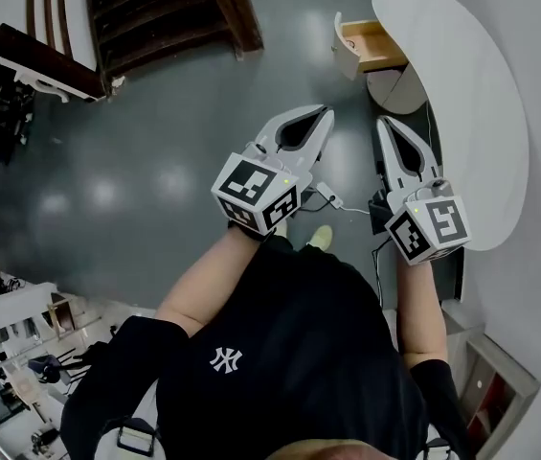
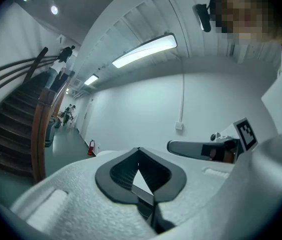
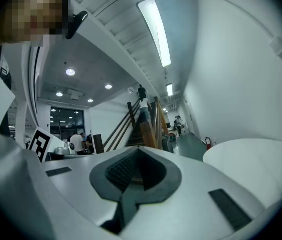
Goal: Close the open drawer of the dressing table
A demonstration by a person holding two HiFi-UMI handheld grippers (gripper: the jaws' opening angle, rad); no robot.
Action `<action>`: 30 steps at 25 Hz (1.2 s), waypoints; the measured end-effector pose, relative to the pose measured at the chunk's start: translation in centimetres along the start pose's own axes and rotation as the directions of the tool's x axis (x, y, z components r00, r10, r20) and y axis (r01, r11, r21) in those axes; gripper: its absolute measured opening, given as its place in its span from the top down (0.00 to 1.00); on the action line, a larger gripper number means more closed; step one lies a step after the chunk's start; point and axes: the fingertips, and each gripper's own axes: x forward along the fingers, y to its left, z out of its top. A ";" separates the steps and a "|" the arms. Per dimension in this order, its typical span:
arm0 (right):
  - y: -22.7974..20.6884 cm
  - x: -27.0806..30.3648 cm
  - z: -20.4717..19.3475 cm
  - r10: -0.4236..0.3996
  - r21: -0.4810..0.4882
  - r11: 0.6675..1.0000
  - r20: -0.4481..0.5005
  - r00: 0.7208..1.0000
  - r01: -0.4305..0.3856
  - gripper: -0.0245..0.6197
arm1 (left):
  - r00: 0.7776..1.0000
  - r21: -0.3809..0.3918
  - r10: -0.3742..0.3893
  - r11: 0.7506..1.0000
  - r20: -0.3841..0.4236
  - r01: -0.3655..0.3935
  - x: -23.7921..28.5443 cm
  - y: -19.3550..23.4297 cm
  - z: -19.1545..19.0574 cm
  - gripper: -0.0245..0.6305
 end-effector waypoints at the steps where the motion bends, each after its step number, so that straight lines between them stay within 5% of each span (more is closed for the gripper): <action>1: -0.6 -0.2 -0.2 -0.009 0.011 1.000 0.000 1.000 0.009 0.94 | 1.000 -0.004 0.008 1.000 -0.007 -0.008 0.2 0.3 -0.4 0.95; 18: -6.6 -1.2 -0.9 -0.061 0.037 0.997 0.011 0.998 0.061 0.94 | 0.997 0.012 0.045 0.999 -0.070 -0.045 4.6 2.2 -3.7 0.95; 30: -12.9 8.8 -2.0 -0.105 0.035 0.994 -0.025 0.994 0.106 0.94 | 0.994 -0.001 -0.016 1.000 -0.108 0.016 13.6 11.0 -5.2 0.95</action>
